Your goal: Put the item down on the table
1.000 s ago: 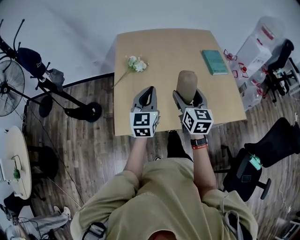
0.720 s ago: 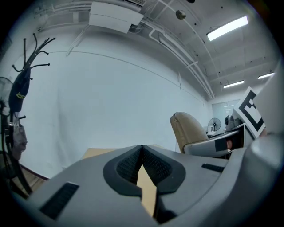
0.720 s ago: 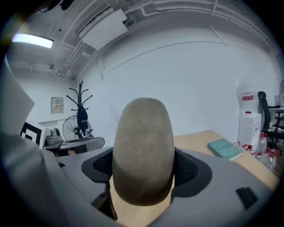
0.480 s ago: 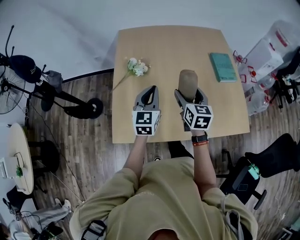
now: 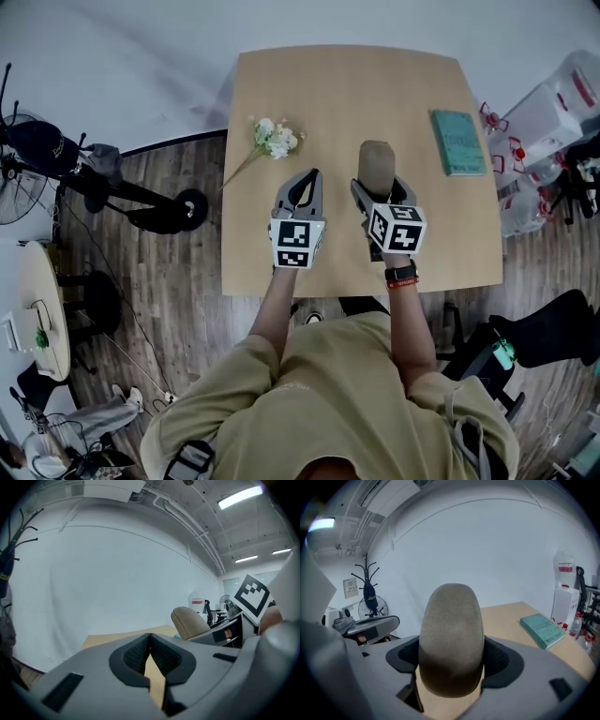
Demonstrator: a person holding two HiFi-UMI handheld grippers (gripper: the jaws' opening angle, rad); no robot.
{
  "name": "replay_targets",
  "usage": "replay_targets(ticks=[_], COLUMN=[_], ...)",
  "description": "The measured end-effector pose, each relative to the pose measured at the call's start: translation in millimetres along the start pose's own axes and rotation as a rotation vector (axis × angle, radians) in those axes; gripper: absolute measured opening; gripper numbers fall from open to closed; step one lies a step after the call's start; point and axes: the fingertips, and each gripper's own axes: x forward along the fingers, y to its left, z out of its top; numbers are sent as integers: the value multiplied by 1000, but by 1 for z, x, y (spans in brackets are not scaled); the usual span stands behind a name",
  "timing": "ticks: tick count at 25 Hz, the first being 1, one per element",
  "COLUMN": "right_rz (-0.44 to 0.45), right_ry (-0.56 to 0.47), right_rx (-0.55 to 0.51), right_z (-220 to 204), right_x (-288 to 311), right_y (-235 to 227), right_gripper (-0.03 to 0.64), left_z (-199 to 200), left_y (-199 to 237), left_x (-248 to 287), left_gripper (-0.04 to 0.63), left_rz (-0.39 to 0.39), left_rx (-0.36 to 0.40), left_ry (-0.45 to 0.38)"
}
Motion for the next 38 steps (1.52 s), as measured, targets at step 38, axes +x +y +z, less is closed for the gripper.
replay_targets(ticks=[38], right_rz=[14], right_ry=[364], right_rx=[128], right_z=[-76], right_x=[191], right_y=[-96], right_gripper=[391], left_z=[-84], left_y=[44], left_x=[147], left_gripper=[23], left_rz=[38], left_rx=[-140], left_ry=[153])
